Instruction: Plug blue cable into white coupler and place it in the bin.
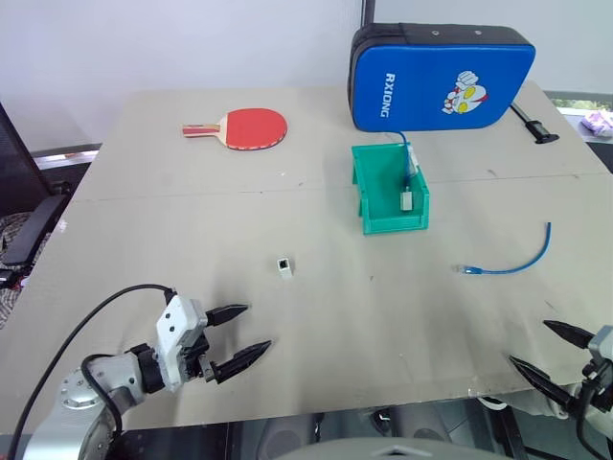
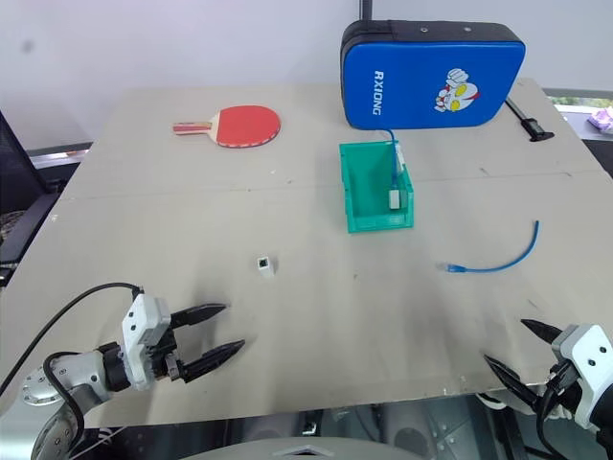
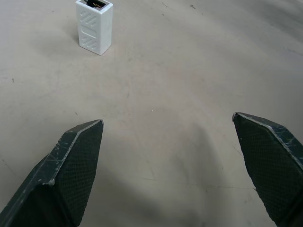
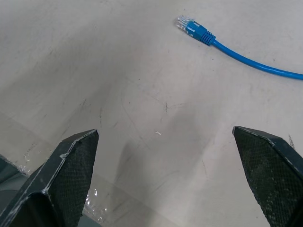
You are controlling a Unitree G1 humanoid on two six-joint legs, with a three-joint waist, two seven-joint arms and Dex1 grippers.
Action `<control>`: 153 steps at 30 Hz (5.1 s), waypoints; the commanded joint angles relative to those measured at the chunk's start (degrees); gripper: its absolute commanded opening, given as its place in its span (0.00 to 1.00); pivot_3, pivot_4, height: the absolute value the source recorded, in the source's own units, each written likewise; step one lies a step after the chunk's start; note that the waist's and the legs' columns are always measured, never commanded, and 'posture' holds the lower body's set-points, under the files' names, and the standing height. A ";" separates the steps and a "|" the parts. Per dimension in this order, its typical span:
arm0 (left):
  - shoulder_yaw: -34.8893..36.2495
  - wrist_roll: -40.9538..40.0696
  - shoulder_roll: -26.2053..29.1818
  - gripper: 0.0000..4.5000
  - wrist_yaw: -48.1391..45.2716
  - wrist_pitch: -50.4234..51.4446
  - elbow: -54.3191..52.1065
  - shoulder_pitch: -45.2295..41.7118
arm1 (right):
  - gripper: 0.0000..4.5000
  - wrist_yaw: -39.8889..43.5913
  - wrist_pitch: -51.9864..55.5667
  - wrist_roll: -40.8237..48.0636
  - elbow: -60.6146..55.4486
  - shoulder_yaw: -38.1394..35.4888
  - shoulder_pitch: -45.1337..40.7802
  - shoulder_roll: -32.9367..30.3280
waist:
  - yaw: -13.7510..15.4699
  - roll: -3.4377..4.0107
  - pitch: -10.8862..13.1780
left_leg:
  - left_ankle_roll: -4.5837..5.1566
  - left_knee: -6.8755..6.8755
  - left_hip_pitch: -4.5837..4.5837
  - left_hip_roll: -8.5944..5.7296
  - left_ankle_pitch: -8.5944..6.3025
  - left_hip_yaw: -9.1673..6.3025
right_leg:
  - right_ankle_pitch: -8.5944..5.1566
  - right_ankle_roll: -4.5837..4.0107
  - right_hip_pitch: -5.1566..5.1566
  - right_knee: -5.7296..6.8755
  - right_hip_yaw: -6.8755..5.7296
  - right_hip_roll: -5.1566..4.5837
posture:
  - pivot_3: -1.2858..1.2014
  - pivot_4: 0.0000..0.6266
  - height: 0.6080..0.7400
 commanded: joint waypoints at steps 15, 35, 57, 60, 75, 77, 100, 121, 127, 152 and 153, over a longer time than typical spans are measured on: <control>-4.25 -5.87 -0.20 1.00 -3.14 1.68 -9.55 -6.13 | 0.85 0.68 17.44 3.45 5.02 10.66 -29.66 -19.36 | -0.45 -0.14 -0.08 | 0.04 0.04 0.14 0.08 -0.01 0.63 | 0.03 0.00 -0.02 0.10 0.29 0.05 | 0.52 0.24 1.00; -8.91 -5.88 -0.22 1.00 1.53 3.89 -12.42 -12.31 | 0.01 19.23 0.15 -15.75 43.13 39.87 -64.23 -17.47 | -0.37 -0.23 -0.05 | 0.07 0.08 0.17 0.09 -0.01 0.94 | 0.18 -0.17 -0.02 0.12 0.33 0.10 | 0.52 0.24 1.00; -20.13 4.38 0.19 1.00 -0.79 2.10 -0.67 -28.43 | 0.24 13.11 13.13 -17.82 18.14 52.14 -64.11 -3.16 | -0.34 -0.41 -0.17 | 0.05 0.11 0.25 0.17 0.00 0.74 | 0.37 -0.06 -0.01 0.17 0.30 0.20 | 0.52 0.24 1.00; -23.72 7.21 0.31 1.00 -2.29 2.12 1.43 -31.02 | 0.53 11.72 12.38 -14.78 12.96 46.22 -60.02 -4.84 | 0.17 -0.40 -0.16 | 0.06 0.09 0.15 0.15 0.00 0.73 | 0.41 -0.09 -0.03 0.14 0.21 0.19 | 0.52 0.24 1.00; -37.15 15.76 -4.73 1.00 -5.25 7.71 9.00 -49.05 | 0.83 -0.38 8.37 -3.35 -21.51 9.51 -10.87 0.36 | 0.82 -0.40 -0.19 | 0.07 0.13 0.17 0.13 -0.01 0.72 | 0.26 0.19 0.00 0.19 0.34 0.21 | 0.52 0.24 1.00; -38.78 17.50 -5.27 1.00 -5.75 6.97 10.80 -51.33 | 0.83 -1.73 7.84 -4.45 -22.98 8.36 -7.05 1.53 | 1.02 -0.34 -0.26 | 0.07 0.17 0.20 0.12 -0.01 0.81 | 0.25 0.16 0.03 0.22 0.33 0.29 | 0.52 0.24 1.00; -46.00 28.95 -16.70 0.00 -11.25 -8.37 36.48 -62.27 | 0.97 -10.93 9.31 -3.45 -22.88 9.64 -0.89 6.76 | 1.10 -0.30 -0.49 | 0.10 0.28 0.15 0.09 -0.01 0.79 | 0.12 -0.03 0.14 0.13 0.42 0.31 | 0.52 0.24 1.00; -27.78 14.97 -19.62 0.00 -5.95 -14.20 21.23 -59.63 | 0.75 -47.54 30.01 39.98 -16.23 21.75 -34.55 24.87 | 1.08 -0.21 -0.54 | 0.10 0.28 0.06 0.04 -0.01 0.40 | 0.41 0.04 0.07 0.15 0.43 0.27 | 0.52 0.24 1.00; -28.14 15.19 -19.98 0.00 -3.87 -12.36 19.51 -62.42 | 0.75 -51.92 29.62 42.68 -11.98 24.15 -41.52 25.19 | 0.98 -0.21 -0.54 | 0.10 0.26 0.03 0.03 -0.01 0.35 | 0.43 0.02 0.06 0.14 0.38 0.30 | 0.52 0.24 1.00; -28.51 15.29 -19.37 0.00 -3.79 -13.81 18.77 -60.21 | 0.23 -54.85 24.96 52.58 -8.89 24.46 -45.23 22.40 | -0.34 -0.20 -0.54 | 0.11 0.24 0.04 0.06 -0.01 0.37 | 0.43 0.02 0.05 0.15 0.41 0.33 | 0.52 0.24 1.00; -28.50 15.31 -19.38 0.00 -3.74 -13.86 18.82 -60.20 | 0.12 -54.70 25.33 52.57 -8.77 24.91 -45.16 22.04 | -0.37 -0.20 -0.54 | 0.11 0.24 0.04 0.06 -0.01 0.38 | 0.43 0.02 0.05 0.15 0.42 0.33 | 0.52 0.24 1.00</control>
